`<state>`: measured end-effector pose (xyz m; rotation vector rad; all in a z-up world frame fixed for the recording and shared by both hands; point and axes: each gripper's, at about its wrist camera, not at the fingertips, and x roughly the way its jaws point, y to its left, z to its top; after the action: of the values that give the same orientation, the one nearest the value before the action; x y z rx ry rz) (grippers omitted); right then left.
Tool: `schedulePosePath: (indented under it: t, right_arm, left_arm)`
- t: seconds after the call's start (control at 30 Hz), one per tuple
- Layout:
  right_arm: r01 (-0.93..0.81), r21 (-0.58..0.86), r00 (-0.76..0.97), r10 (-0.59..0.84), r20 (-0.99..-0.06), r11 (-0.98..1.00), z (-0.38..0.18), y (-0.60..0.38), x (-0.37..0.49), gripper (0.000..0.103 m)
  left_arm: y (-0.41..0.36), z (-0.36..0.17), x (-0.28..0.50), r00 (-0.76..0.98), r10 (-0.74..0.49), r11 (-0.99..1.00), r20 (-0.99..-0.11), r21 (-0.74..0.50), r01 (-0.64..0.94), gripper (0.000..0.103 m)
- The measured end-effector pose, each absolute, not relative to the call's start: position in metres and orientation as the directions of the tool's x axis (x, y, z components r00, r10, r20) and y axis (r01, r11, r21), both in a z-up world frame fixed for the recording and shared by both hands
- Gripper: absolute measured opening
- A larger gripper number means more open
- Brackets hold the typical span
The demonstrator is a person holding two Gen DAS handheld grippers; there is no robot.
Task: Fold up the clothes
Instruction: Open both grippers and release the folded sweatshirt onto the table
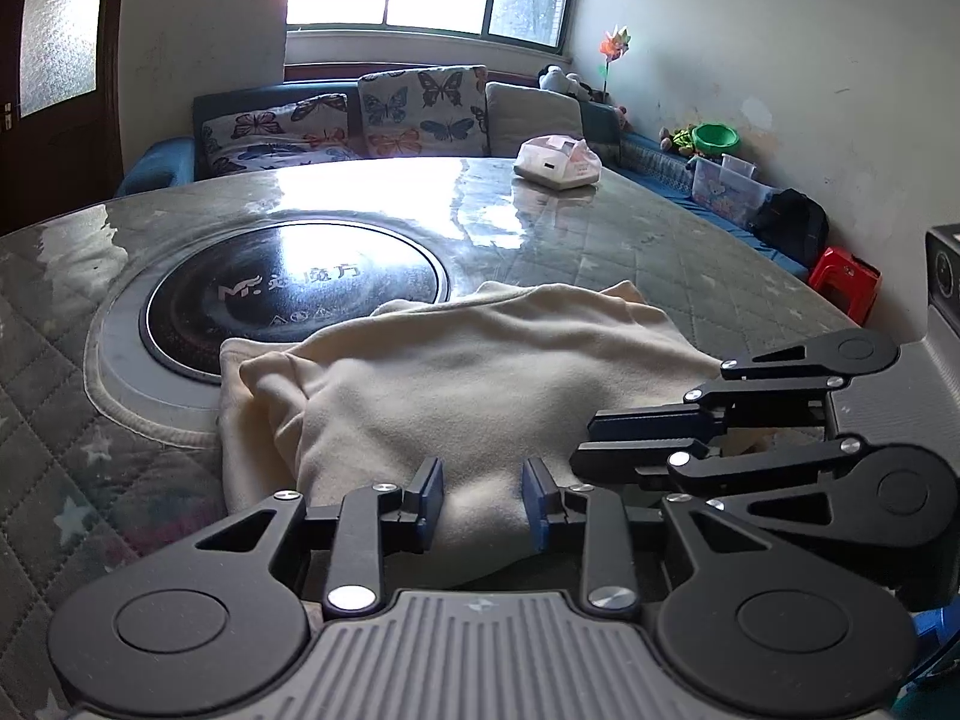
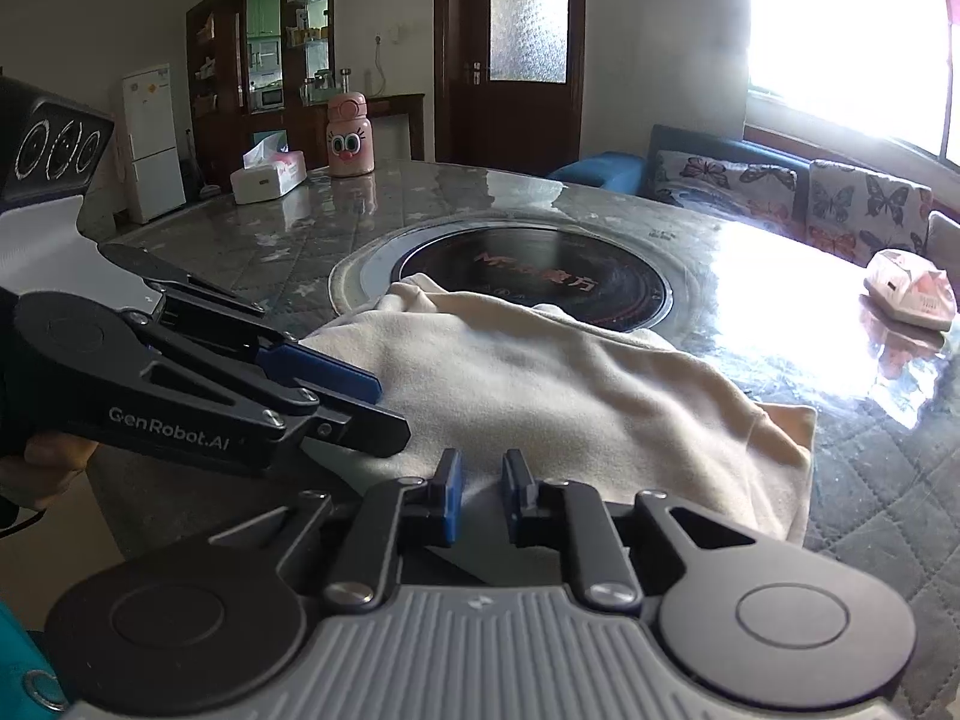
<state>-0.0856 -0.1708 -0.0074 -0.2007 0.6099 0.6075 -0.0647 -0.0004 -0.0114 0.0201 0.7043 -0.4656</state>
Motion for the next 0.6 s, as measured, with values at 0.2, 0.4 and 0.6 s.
schedulePosePath:
  t: [0.2,0.4,0.6]
  right_arm:
    - [-0.572,0.013,0.665,0.474,-0.577,0.82,0.001,-0.183,-0.09,0.016]
    - [-0.511,0.018,0.691,0.423,-0.586,0.86,0.003,-0.207,-0.096,0.022]
    - [-0.489,0.058,0.682,0.423,-0.597,0.871,-0.005,-0.223,-0.095,0.022]
  left_arm:
    - [0.007,-0.005,-0.065,0.68,-0.393,0.906,-0.619,-0.136,0.4,0.039]
    - [0.014,-0.009,-0.066,0.679,-0.392,0.909,-0.62,-0.149,0.389,0.04]
    - [0.014,-0.01,-0.065,0.676,-0.395,0.908,-0.623,-0.15,0.392,0.041]
